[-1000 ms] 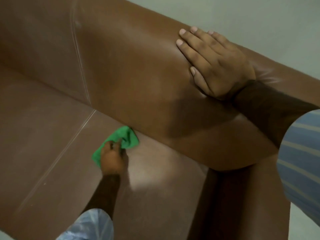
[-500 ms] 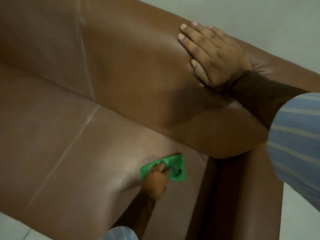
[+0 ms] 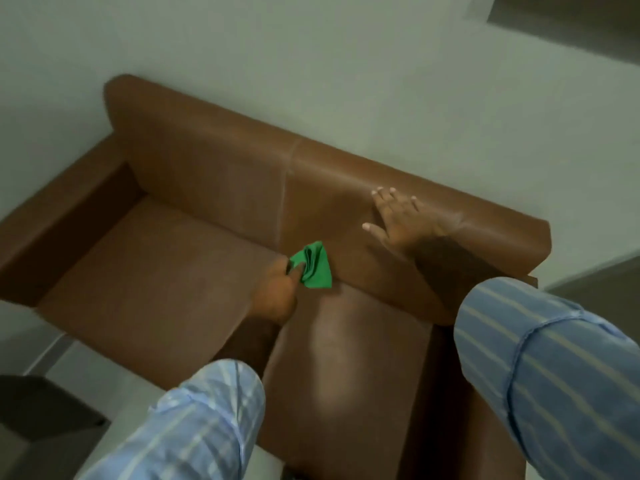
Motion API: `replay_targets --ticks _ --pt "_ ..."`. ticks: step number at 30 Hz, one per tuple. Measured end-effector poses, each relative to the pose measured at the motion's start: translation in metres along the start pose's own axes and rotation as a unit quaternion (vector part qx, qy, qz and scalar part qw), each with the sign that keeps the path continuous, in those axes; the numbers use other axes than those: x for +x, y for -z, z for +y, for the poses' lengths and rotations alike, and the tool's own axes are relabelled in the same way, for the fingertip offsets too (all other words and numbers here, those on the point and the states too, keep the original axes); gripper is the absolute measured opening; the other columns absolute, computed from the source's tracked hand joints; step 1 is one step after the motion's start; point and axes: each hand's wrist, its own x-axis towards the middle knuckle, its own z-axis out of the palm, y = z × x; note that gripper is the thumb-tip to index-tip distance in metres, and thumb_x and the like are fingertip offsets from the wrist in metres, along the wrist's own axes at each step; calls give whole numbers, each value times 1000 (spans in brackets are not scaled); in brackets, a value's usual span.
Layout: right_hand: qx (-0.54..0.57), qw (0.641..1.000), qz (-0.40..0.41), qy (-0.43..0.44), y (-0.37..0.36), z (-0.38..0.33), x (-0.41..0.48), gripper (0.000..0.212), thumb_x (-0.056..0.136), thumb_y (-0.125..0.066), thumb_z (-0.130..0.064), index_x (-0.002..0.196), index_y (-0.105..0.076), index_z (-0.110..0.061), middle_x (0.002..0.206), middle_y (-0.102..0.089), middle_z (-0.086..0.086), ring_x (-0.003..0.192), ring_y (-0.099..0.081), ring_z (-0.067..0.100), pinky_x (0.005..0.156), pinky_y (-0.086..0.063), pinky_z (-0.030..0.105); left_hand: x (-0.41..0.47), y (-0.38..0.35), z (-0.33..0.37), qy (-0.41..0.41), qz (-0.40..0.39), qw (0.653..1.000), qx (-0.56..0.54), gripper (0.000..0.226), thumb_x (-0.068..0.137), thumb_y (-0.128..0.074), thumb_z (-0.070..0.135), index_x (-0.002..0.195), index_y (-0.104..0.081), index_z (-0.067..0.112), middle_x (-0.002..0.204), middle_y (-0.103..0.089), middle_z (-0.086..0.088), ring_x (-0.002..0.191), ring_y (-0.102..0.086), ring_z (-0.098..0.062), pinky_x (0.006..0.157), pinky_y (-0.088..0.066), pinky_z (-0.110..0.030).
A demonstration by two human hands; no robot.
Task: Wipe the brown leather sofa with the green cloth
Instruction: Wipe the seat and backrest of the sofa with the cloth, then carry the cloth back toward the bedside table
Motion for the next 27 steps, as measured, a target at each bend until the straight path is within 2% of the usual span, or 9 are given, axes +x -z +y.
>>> replay_targets --ticks 2,3,4,5,7,14,18,23,27 --pt "13 1000 -11 6 14 -26 -24 79 109 -37 -61 170 -15 -17 179 -15 2 166 -12 20 134 -13 48 -13 44 -3 -28 53 996 64 19 97 -52 35 83 -49 22 89 -61 -14 86 -59 -34 62 -42 -37" --pt "15 1000 -14 10 21 -38 -33 79 109 -35 -61 171 -13 -17 179 -13 1 166 -10 19 134 -12 47 -22 70 -1 -26 50 995 87 9 96 -53 28 88 -53 23 95 -61 -16 88 -58 -36 67 -47 -41" --pt "16 1000 -20 19 28 -51 -41 79 109 -34 -61 171 -12 -17 179 -12 1 166 -9 18 135 -11 47 -34 88 -5 -19 62 995 78 9 95 -55 20 103 -58 23 104 -60 -18 92 -58 -37 72 -50 -43" --pt "21 999 -23 30 36 -65 -46 78 110 -33 -61 171 -11 -17 179 -11 1 166 -8 18 135 -11 46 -44 107 -10 -28 90 989 117 26 92 -57 14 117 -58 21 110 -59 -17 94 -56 -38 73 -50 -43" --pt "30 998 -17 53 53 -96 -51 77 111 -32 -59 171 -10 -16 179 -9 1 166 -6 18 135 -12 47 -67 144 -22 -26 134 975 173 45 86 -61 12 129 -56 21 113 -58 -12 96 -53 -34 70 -45 -39" --pt "40 985 18 167 103 -239 -35 77 111 -32 -57 170 -13 -11 179 -11 5 166 -8 20 134 -14 47 -169 242 -100 62 166 955 237 48 84 -63 10 131 -55 21 110 -59 -11 92 -54 -32 65 -46 -38" --pt "16 966 23 256 115 -346 -33 80 111 -34 -57 169 -15 -7 178 -13 10 166 -10 23 135 -16 43 -233 285 -170 120 164 952 230 48 88 -59 9 134 -52 20 116 -57 -13 100 -51 -34 74 -48 -41" --pt "-29 930 18 365 102 -507 -45 80 112 -34 -56 170 -12 -6 179 -8 11 167 -7 22 136 -13 41 -315 320 -275 206 185 941 193 45 91 -54 9 135 -52 19 118 -57 -14 104 -51 -34 81 -46 -41" --pt "-47 911 5 409 65 -632 -52 80 112 -33 -56 170 -9 -7 179 -5 10 167 -4 20 136 -11 40 -375 338 -370 249 170 938 174 56 85 -54 2 138 -49 19 122 -55 -15 107 -50 -36 81 -48 -41"
